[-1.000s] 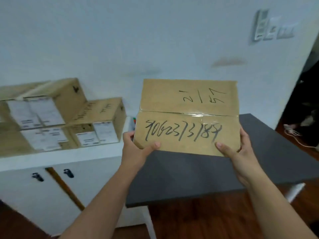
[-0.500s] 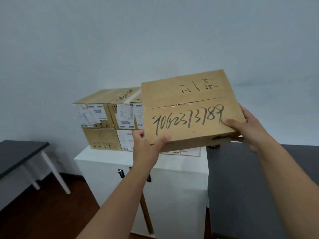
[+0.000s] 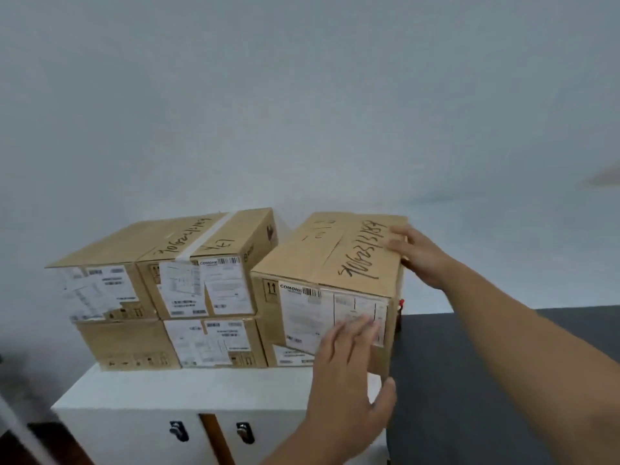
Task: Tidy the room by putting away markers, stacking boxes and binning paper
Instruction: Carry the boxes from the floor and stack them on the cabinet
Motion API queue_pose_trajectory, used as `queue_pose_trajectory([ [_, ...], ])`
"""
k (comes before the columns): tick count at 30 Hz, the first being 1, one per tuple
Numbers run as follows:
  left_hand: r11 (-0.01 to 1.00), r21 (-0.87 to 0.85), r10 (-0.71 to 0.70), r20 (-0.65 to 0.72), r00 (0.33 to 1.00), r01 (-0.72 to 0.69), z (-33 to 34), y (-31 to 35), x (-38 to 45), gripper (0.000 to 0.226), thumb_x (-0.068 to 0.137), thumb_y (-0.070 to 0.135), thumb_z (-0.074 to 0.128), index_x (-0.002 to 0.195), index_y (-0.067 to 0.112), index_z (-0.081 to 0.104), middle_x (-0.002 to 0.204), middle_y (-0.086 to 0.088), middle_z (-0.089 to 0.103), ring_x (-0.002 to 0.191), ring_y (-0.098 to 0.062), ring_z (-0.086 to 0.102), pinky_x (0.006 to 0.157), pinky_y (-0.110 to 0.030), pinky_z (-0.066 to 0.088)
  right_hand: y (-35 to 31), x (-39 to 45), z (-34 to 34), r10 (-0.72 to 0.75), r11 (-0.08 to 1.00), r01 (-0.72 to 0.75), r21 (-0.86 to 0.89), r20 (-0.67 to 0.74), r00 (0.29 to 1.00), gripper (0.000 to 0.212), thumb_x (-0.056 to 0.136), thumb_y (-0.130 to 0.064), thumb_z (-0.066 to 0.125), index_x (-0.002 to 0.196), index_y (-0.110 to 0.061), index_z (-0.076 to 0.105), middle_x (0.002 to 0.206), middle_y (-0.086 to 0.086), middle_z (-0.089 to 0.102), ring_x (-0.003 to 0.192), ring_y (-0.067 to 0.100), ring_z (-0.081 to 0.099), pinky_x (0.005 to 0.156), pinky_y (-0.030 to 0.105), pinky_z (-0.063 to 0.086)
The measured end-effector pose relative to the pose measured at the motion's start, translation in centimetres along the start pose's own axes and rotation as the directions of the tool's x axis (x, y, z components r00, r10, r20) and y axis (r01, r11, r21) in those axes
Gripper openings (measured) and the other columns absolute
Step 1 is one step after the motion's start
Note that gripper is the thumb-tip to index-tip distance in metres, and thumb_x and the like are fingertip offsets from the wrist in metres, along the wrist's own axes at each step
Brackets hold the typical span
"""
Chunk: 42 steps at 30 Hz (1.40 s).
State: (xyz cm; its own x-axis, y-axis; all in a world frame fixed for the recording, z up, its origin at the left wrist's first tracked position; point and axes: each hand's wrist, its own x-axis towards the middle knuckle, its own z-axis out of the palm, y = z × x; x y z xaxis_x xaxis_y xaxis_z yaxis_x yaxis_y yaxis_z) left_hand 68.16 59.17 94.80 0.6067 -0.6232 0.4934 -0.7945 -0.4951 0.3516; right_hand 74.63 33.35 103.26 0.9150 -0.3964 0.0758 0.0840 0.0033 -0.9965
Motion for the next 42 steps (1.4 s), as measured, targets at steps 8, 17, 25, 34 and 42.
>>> queue_pose_trajectory([
  [8, 0.94, 0.341, 0.021, -0.127, 0.992, 0.024, 1.0, -7.4, 5.6, 0.069, 0.086, 0.041, 0.05, 0.15, 0.027, 0.031, 0.162, -0.001, 0.021, 0.152, -0.029, 0.006, 0.113, -0.063, 0.024, 3.0, -2.3, 4.2, -0.059, 0.992, 0.081, -0.095, 0.213, 0.975, 0.054, 0.081, -0.06, 0.061, 0.127, -0.063, 0.032, 0.141, -0.028, 0.04, 0.131, 0.007, 0.042, 0.109, 0.04, 0.036],
  [17, 0.894, 0.413, -0.025, -0.343, 0.939, 0.175, -1.0, -14.3, 6.8, 0.078, 0.09, 0.054, 0.045, 0.156, 0.024, 0.017, 0.163, -0.002, 0.018, 0.152, -0.031, 0.008, 0.119, -0.058, 0.004, 12.2, -2.3, 8.8, -0.795, 0.2, 0.595, -0.779, 0.225, 0.563, 0.085, 0.093, -0.043, 0.046, 0.155, -0.012, -0.004, 0.164, 0.005, -0.006, 0.151, 0.027, 0.002, 0.121, 0.049, 0.005],
  [25, 0.885, 0.415, -0.122, -0.227, 0.966, 0.209, 2.9, -20.3, 9.4, 0.079, 0.092, 0.047, 0.044, 0.158, 0.023, 0.007, 0.166, 0.0, 0.001, 0.152, -0.033, 0.006, 0.113, -0.068, 0.012, 10.9, 4.0, 8.1, -0.413, 0.534, 0.446, -0.719, 0.238, 0.879, 0.086, 0.097, -0.052, 0.037, 0.131, -0.053, -0.042, 0.164, -0.006, -0.004, 0.125, 0.017, 0.052, 0.089, 0.035, 0.056],
  [34, 0.927, 0.206, -0.198, -0.444, 0.874, 0.315, 0.5, -22.4, 10.9, 0.077, 0.095, 0.053, 0.03, 0.156, 0.026, -0.009, 0.164, 0.003, -0.018, 0.15, -0.029, -0.016, 0.115, -0.058, -0.014, 11.3, 2.7, 9.0, -0.276, 0.956, 0.262, -0.134, -0.102, 0.956, 0.071, 0.085, -0.064, 0.045, 0.132, -0.074, -0.007, 0.153, -0.034, 0.016, 0.141, -0.004, 0.024, 0.114, 0.038, 0.03],
  [42, 0.981, 0.072, -0.14, -0.374, 0.917, 0.18, 1.3, -21.7, 12.3, 0.084, 0.091, 0.05, 0.038, 0.155, 0.03, -0.013, 0.162, 0.007, -0.023, 0.148, -0.026, -0.024, 0.114, -0.054, -0.018, 11.2, 2.3, 11.4, 0.099, 0.99, -0.084, 0.117, -0.129, 0.987, 0.058, 0.091, -0.069, 0.022, 0.142, -0.047, 0.039, 0.145, -0.015, 0.048, 0.137, 0.009, 0.039, 0.113, 0.035, 0.03],
])
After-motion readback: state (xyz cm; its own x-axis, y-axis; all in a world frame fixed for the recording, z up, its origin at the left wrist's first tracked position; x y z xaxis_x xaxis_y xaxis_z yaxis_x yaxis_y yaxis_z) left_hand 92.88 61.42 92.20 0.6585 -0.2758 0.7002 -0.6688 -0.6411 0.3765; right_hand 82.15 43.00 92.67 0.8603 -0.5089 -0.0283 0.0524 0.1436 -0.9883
